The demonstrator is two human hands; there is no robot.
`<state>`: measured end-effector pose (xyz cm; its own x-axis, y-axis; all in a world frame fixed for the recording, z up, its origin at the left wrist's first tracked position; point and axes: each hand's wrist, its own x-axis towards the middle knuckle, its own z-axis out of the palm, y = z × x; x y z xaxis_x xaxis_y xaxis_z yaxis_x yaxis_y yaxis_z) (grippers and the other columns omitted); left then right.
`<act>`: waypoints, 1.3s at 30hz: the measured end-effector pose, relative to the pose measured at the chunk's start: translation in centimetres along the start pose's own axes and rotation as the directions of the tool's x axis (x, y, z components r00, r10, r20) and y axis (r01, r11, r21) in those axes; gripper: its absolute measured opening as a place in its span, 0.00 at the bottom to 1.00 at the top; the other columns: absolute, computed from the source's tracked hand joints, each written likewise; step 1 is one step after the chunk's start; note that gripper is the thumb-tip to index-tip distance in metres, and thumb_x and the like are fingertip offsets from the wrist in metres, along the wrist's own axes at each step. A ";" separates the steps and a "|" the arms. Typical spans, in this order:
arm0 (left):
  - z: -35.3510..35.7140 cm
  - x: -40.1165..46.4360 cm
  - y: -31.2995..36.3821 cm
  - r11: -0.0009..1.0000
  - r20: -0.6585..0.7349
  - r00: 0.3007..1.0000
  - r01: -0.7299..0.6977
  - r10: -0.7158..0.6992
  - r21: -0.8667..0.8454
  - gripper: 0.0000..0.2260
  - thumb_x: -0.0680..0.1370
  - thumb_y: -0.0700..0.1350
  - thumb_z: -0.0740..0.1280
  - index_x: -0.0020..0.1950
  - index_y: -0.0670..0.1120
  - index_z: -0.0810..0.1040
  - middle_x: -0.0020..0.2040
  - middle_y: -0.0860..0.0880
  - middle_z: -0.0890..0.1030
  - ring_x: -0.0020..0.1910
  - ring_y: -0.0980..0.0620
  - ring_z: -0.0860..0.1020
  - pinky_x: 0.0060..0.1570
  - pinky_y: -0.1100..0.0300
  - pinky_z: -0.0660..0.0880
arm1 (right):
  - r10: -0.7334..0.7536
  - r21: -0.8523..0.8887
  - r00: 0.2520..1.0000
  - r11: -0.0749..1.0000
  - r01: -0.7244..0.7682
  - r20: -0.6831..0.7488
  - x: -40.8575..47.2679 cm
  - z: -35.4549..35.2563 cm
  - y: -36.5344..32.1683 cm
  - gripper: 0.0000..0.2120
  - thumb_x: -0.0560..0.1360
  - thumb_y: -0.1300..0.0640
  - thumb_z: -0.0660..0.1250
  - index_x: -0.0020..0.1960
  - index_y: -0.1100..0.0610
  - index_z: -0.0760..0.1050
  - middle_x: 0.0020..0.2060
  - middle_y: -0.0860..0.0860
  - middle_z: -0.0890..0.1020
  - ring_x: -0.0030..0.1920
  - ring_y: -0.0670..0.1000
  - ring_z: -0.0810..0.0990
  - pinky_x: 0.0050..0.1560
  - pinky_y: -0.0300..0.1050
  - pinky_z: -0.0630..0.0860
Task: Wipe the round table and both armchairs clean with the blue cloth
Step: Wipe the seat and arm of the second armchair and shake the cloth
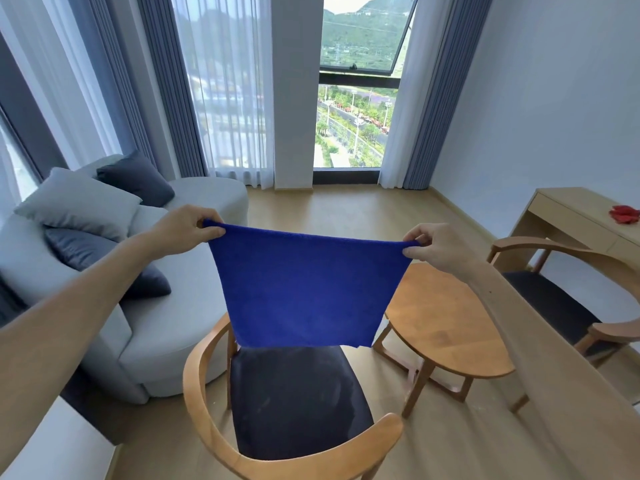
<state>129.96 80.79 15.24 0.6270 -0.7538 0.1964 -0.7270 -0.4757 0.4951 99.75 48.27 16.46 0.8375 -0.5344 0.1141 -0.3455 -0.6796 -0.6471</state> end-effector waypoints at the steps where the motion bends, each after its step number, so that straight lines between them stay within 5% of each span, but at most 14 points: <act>1: 0.0 0.0 0.0 1.000 -0.022 1.000 -0.006 0.006 0.025 0.02 0.77 0.42 0.68 0.46 0.47 0.80 0.45 0.46 0.76 0.44 0.46 0.75 0.49 0.52 0.72 | -0.033 -0.066 0.999 0.997 0.032 -0.016 0.0 0.1 0.1 0.03 0.76 0.62 0.68 0.49 0.57 0.76 0.37 0.47 0.79 0.38 0.46 0.76 0.36 0.37 0.70; 5: 0.0 0.1 0.3 0.998 -0.008 0.999 0.036 -0.035 0.056 0.04 0.78 0.43 0.67 0.45 0.46 0.80 0.41 0.47 0.79 0.43 0.45 0.76 0.47 0.52 0.72 | -0.051 -0.154 0.996 0.987 0.039 -0.080 0.4 0.7 0.5 0.03 0.77 0.60 0.67 0.48 0.60 0.78 0.42 0.52 0.78 0.43 0.50 0.75 0.39 0.40 0.70; 8: 0.2 0.2 0.5 0.987 0.034 0.987 0.155 -0.154 -0.031 0.07 0.79 0.44 0.65 0.42 0.46 0.78 0.37 0.47 0.81 0.36 0.46 0.80 0.44 0.51 0.78 | 0.058 0.004 0.996 0.998 -0.058 -0.071 0.5 0.8 0.7 0.04 0.77 0.60 0.67 0.47 0.61 0.77 0.43 0.55 0.82 0.44 0.53 0.79 0.45 0.49 0.76; 17: 3.7 0.3 5.6 0.760 0.139 0.853 0.513 -0.502 -0.401 0.05 0.75 0.42 0.66 0.43 0.40 0.78 0.31 0.42 0.82 0.28 0.46 0.82 0.28 0.57 0.79 | 0.258 0.337 0.960 0.918 -0.209 -0.108 0.5 4.5 -2.2 0.03 0.71 0.64 0.67 0.39 0.63 0.77 0.29 0.57 0.82 0.26 0.52 0.81 0.29 0.43 0.79; 22: 7.9 -0.3 12.1 0.664 0.418 0.825 0.558 -0.381 -0.497 0.08 0.76 0.41 0.67 0.49 0.36 0.77 0.35 0.40 0.84 0.34 0.46 0.84 0.31 0.58 0.80 | 0.122 0.335 0.993 0.935 -0.116 0.003 -0.1 9.1 -6.4 0.02 0.71 0.64 0.67 0.40 0.62 0.79 0.32 0.56 0.82 0.28 0.50 0.81 0.28 0.39 0.77; 32: 8.5 -0.6 14.7 0.529 0.519 0.806 0.583 -0.284 -0.617 0.07 0.78 0.38 0.63 0.51 0.35 0.76 0.40 0.38 0.84 0.39 0.44 0.85 0.32 0.58 0.80 | -0.074 0.229 0.995 0.972 0.056 0.074 -0.6 9.0 -7.7 0.06 0.75 0.58 0.68 0.47 0.60 0.80 0.36 0.52 0.83 0.37 0.52 0.83 0.38 0.41 0.81; 36: 7.6 -0.7 14.5 0.387 0.616 0.765 0.635 -0.189 -0.669 0.12 0.75 0.30 0.56 0.54 0.33 0.76 0.49 0.35 0.83 0.46 0.40 0.84 0.39 0.53 0.82 | -0.145 0.085 0.977 0.987 0.133 0.159 -0.9 8.7 -7.8 0.13 0.71 0.50 0.73 0.50 0.56 0.76 0.38 0.46 0.79 0.37 0.44 0.78 0.34 0.31 0.73; 39: 7.6 -0.5 14.4 0.512 0.534 0.820 0.555 -0.205 -0.656 0.16 0.73 0.26 0.57 0.51 0.35 0.81 0.48 0.38 0.84 0.48 0.42 0.83 0.44 0.53 0.82 | -0.228 0.007 0.968 0.974 0.229 0.107 -0.8 8.3 -7.6 0.10 0.72 0.58 0.72 0.50 0.57 0.75 0.39 0.48 0.79 0.39 0.46 0.77 0.36 0.31 0.70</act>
<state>117.06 70.89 15.80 0.5145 -0.7627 -0.3920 0.1591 -0.3643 0.9176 105.22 58.00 15.05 0.9347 -0.3083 0.1770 -0.1420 -0.7801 -0.6093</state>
